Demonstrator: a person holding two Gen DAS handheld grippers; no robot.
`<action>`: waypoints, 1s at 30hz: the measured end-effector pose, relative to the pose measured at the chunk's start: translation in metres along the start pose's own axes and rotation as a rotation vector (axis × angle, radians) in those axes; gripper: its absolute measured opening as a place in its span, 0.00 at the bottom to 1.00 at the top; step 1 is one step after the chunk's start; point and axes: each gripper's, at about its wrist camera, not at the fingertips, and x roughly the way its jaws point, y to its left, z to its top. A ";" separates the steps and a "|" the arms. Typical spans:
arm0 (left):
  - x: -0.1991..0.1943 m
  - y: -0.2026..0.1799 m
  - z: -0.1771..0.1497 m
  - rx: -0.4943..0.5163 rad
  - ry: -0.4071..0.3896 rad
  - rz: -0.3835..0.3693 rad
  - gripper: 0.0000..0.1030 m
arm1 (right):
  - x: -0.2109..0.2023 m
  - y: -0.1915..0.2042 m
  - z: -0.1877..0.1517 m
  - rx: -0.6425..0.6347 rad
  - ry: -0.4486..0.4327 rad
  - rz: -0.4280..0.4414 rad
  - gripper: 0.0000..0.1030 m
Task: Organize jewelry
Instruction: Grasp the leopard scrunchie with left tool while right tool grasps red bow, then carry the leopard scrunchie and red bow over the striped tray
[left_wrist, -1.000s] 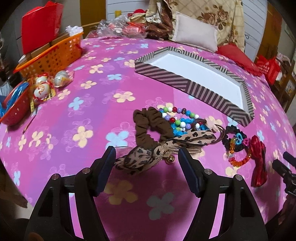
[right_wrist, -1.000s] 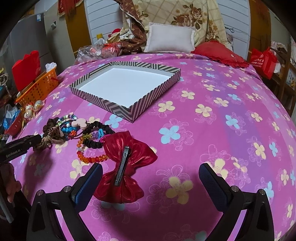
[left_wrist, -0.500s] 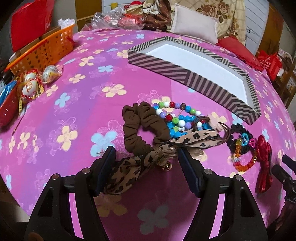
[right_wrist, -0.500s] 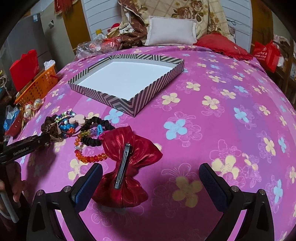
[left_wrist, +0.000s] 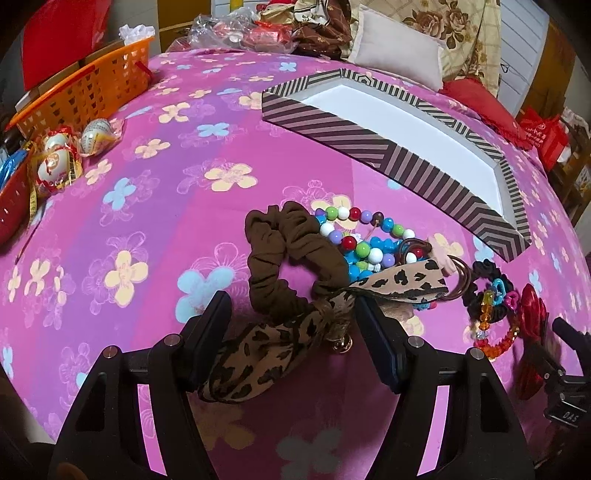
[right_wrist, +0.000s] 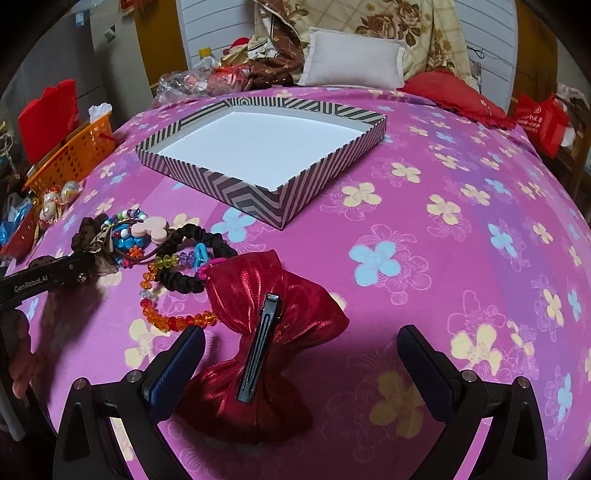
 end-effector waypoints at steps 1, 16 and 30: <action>0.000 -0.001 0.000 0.004 -0.003 0.001 0.65 | 0.001 0.001 0.000 -0.006 0.000 -0.004 0.99; -0.025 0.005 -0.011 0.047 -0.041 -0.066 0.24 | -0.009 0.000 -0.007 -0.063 -0.012 0.018 0.27; -0.076 0.003 -0.016 0.076 -0.180 -0.056 0.24 | -0.048 0.007 -0.006 -0.036 -0.110 0.098 0.26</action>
